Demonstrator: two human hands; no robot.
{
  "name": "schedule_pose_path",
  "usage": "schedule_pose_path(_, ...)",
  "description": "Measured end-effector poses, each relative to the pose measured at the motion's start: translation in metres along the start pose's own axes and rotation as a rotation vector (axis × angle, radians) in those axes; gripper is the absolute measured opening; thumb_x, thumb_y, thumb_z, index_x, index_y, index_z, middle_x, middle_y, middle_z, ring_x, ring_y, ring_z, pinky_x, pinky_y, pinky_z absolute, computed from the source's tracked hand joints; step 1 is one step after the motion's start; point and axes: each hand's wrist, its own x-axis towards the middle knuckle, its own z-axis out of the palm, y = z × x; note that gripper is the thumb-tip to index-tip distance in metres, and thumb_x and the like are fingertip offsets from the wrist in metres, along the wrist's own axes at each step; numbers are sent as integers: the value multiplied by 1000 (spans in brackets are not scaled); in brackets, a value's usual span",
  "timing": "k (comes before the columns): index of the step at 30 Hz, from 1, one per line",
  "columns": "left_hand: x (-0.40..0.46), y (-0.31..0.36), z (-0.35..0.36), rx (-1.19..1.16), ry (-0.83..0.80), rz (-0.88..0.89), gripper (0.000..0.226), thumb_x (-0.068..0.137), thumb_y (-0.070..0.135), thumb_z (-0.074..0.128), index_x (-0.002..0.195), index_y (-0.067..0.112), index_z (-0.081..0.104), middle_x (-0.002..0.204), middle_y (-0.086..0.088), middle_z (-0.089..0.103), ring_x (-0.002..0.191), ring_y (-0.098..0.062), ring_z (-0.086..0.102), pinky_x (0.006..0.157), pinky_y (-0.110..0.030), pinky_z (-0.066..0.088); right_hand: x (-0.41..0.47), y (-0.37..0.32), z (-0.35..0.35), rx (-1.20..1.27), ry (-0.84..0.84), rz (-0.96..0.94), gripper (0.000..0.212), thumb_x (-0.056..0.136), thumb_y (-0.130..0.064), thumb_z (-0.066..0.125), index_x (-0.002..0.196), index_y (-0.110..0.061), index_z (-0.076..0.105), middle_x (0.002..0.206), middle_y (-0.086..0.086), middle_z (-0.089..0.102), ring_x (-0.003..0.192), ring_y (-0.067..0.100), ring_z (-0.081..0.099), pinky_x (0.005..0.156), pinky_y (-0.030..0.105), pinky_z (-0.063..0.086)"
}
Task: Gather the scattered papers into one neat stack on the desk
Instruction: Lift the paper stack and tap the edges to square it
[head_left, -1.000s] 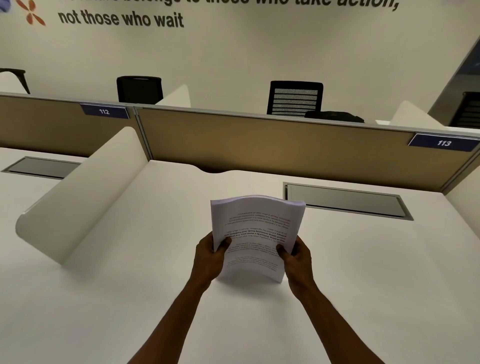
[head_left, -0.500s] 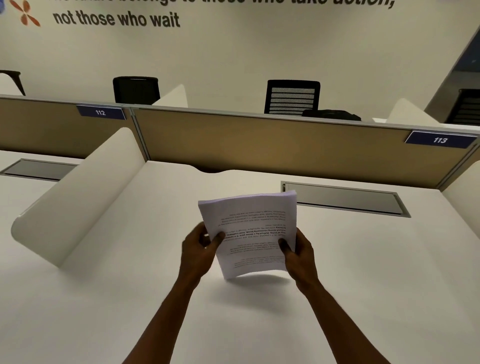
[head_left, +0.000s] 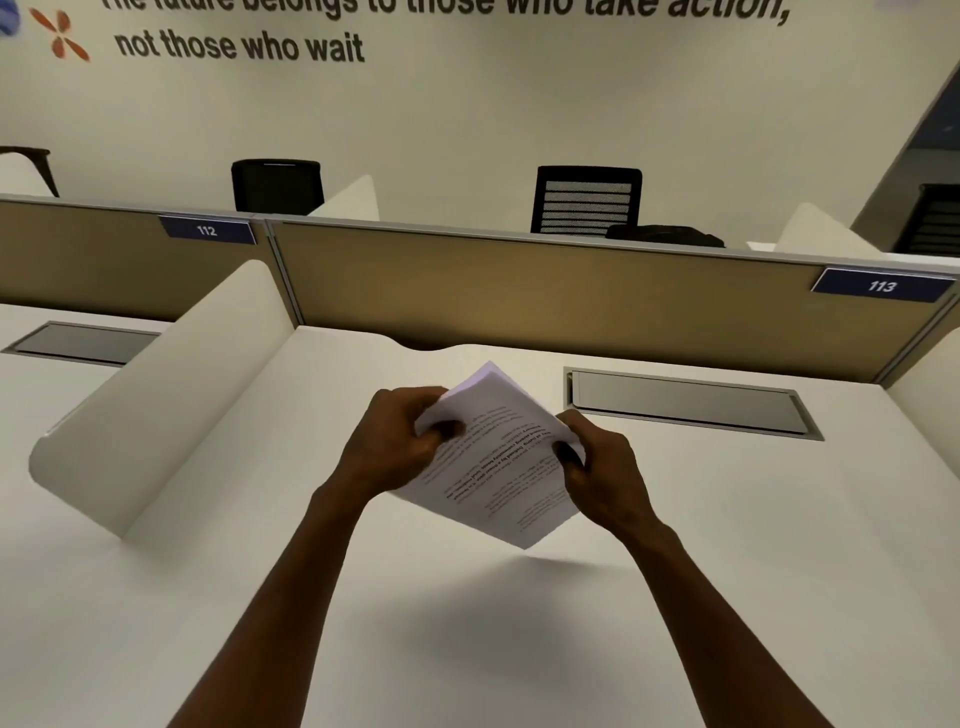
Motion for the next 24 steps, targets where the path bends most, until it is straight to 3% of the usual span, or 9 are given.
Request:
schedule_pose_path(3,-5,-14,5,-118,67,-27,14,86,16,70,94,25,77,83,11,76,77,-6,71,67,-23,56,1,3,-6,-26,33,-25,19,88,-29,62,106,-23,62,97,-14,66,85,12,63,70,9,39)
schedule_pose_path(6,-12,-29,6,-251,148,-108,14,86,20,70,91,32,75,80,15,76,76,-8,72,64,-20,55,-2,23,-13,27,192,93,65,77,-46,76,134,-30,50,134,-15,53,122,3,46,99,12,32)
schedule_pose_path(8,-17,-40,6,-354,218,-194,13,87,19,70,89,31,75,83,11,77,76,-13,73,65,-27,57,-8,39,-14,292,227,318,92,71,-44,84,146,-39,31,150,-11,40,135,6,37,108,26,31)
schedule_pose_path(10,-22,-51,9,-459,255,-271,9,88,19,71,91,27,75,87,4,77,77,-21,74,67,-37,60,-17,52,-7,649,131,517,104,69,-33,87,149,-40,22,154,0,37,142,17,34,112,42,32)
schedule_pose_path(13,-31,-62,18,-605,241,-331,7,85,24,72,90,23,75,91,-2,77,79,-26,74,67,-39,61,-26,66,9,874,-17,542,80,68,-19,87,138,-24,47,131,5,64,124,28,58,93,44,55)
schedule_pose_path(15,-37,-70,25,-660,222,-354,7,86,21,72,92,21,75,93,-5,77,82,-28,74,66,-34,60,-29,67,17,849,26,547,47,72,-13,83,116,-17,66,113,4,74,110,33,66,82,38,58)
schedule_pose_path(17,-42,-79,31,-699,222,-387,9,88,15,70,96,18,75,95,-6,77,85,-29,73,67,-35,60,-31,68,24,834,63,553,30,78,-6,78,106,-16,71,106,4,76,102,33,69,78,38,58)
schedule_pose_path(20,-51,-97,40,-682,217,-422,13,90,14,68,101,18,74,99,-7,76,90,-28,72,75,-41,60,-37,71,36,829,74,541,26,82,-3,74,103,-16,71,102,3,77,95,27,71,74,34,59)
schedule_pose_path(24,-69,-116,56,-704,216,-473,14,90,15,68,101,21,74,99,-5,77,94,-22,72,75,-29,57,-56,82,56,800,90,573,28,83,-6,74,107,-19,70,102,0,76,95,22,70,74,29,58)
